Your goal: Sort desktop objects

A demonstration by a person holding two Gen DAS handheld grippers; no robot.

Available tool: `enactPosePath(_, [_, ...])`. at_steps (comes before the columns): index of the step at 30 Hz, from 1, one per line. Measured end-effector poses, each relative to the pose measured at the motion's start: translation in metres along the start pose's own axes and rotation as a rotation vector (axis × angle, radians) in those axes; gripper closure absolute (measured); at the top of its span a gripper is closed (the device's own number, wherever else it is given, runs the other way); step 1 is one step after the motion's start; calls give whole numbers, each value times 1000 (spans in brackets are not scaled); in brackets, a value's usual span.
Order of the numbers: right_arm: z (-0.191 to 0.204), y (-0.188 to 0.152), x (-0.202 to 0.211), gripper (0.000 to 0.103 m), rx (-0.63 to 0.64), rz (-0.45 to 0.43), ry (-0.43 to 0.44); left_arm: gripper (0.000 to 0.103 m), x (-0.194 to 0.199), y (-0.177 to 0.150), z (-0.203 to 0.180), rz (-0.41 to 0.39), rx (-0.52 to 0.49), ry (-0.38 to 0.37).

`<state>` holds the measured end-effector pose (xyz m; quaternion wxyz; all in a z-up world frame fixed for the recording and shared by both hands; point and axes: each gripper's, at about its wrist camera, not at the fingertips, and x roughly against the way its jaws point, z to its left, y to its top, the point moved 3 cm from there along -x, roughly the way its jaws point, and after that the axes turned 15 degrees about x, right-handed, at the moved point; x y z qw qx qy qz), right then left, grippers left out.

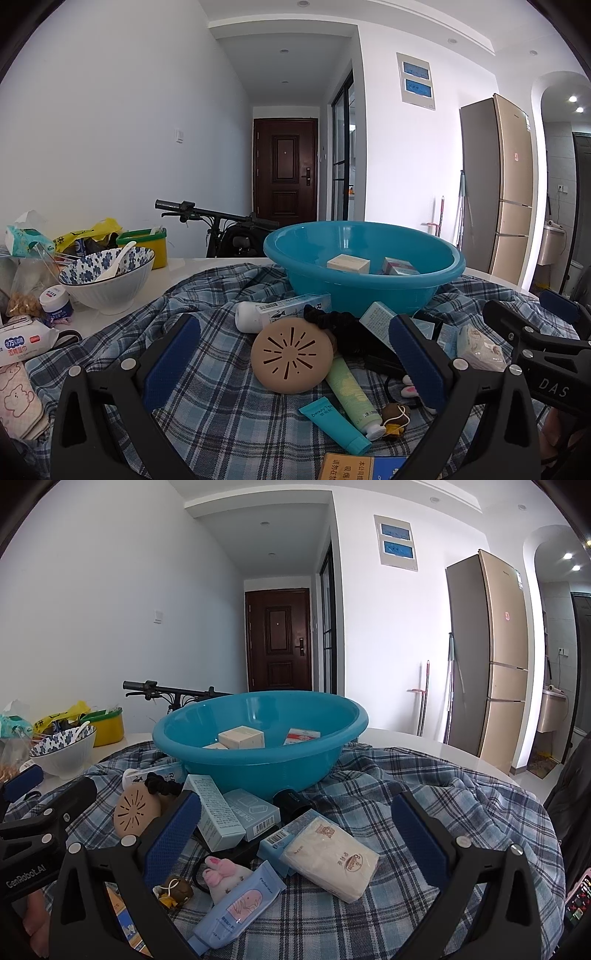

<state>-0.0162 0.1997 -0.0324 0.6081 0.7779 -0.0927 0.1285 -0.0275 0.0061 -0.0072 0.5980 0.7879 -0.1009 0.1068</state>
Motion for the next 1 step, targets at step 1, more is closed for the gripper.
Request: enactPosePath(1, [0, 0, 0, 0, 0, 1, 0, 0, 0, 0, 0, 0, 0, 0])
